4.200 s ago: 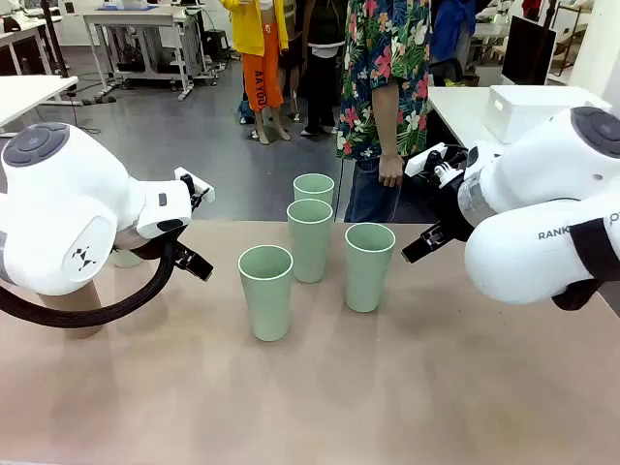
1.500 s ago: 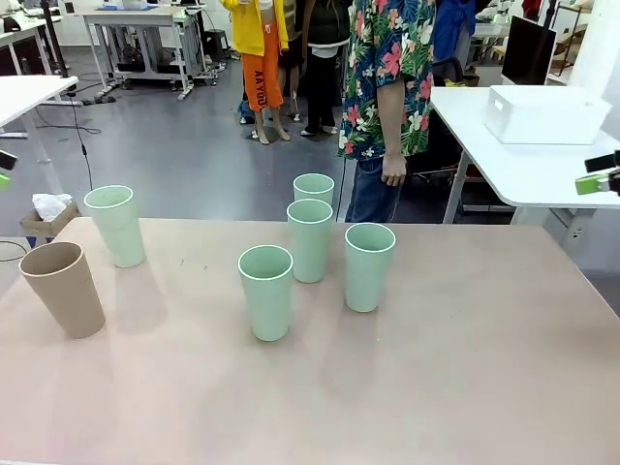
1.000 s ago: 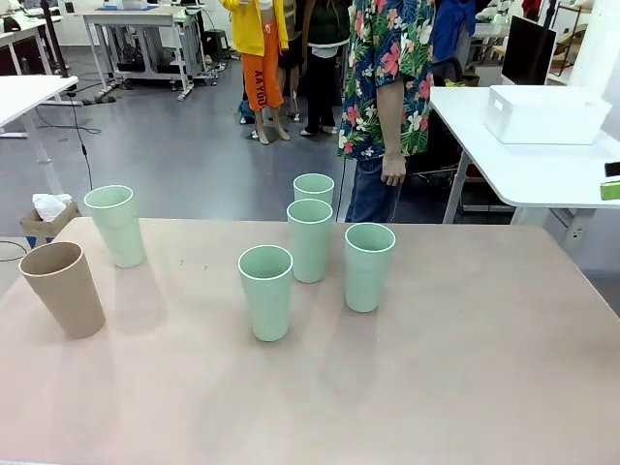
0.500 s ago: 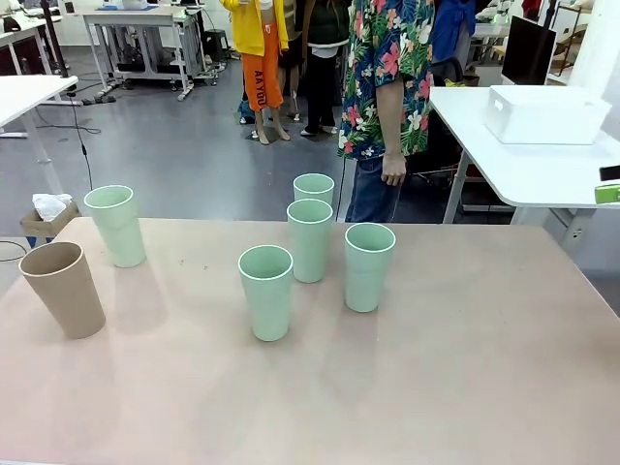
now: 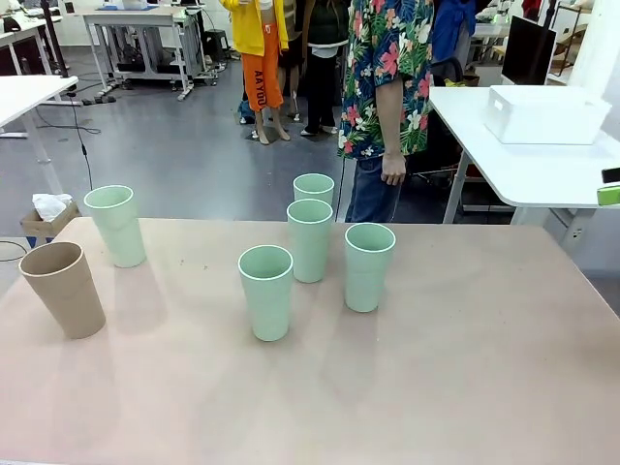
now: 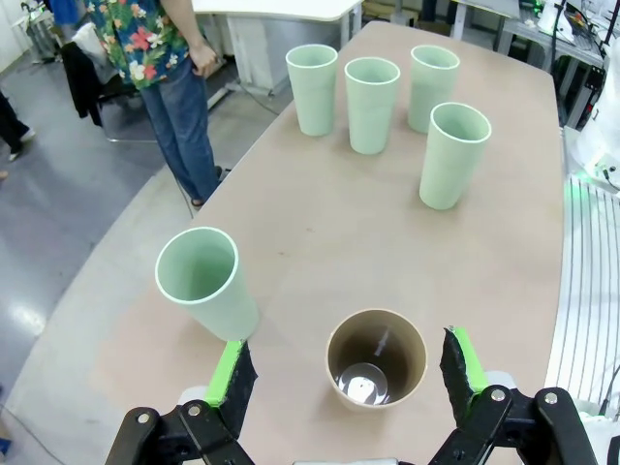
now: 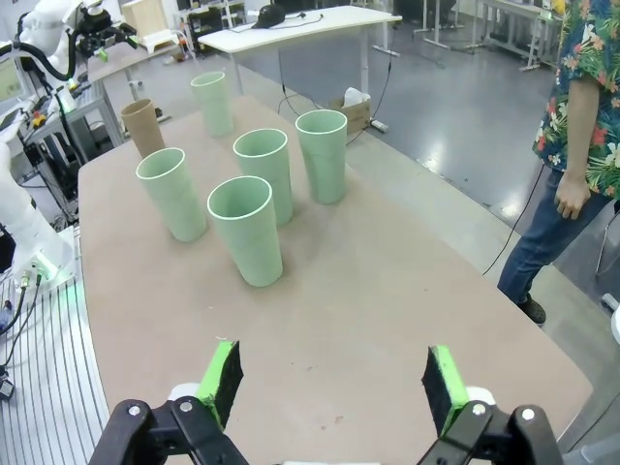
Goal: Stack the cups and store them in the basket.
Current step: Pick up two Reusable plastic cups , one in each hand.
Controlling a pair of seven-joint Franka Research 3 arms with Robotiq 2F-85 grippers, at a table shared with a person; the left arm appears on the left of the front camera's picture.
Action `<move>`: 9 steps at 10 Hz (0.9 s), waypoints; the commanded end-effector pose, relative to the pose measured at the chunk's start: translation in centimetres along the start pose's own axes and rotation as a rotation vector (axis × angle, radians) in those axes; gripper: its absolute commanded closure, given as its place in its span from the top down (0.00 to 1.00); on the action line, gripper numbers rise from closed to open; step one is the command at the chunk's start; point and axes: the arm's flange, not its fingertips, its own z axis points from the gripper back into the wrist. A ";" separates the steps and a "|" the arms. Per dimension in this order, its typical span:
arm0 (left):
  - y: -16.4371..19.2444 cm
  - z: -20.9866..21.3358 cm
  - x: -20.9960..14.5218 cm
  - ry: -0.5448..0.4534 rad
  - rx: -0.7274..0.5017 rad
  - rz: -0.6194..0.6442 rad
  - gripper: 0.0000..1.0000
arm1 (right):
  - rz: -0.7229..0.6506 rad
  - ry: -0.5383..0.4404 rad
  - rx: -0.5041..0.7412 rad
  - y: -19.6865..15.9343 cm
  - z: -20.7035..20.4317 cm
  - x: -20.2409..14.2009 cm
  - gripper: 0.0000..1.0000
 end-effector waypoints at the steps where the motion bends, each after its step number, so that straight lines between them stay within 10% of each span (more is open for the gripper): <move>1: 0.0 0.1 0.0 -0.014 -0.003 -0.007 1.00 | 0.030 -0.029 0.001 -0.4 -0.1 0.1 1.00; 9: 0.0 0.1 0.0 -0.014 -0.003 -0.007 1.00 | 0.030 -0.029 0.001 -0.4 -0.1 0.1 1.00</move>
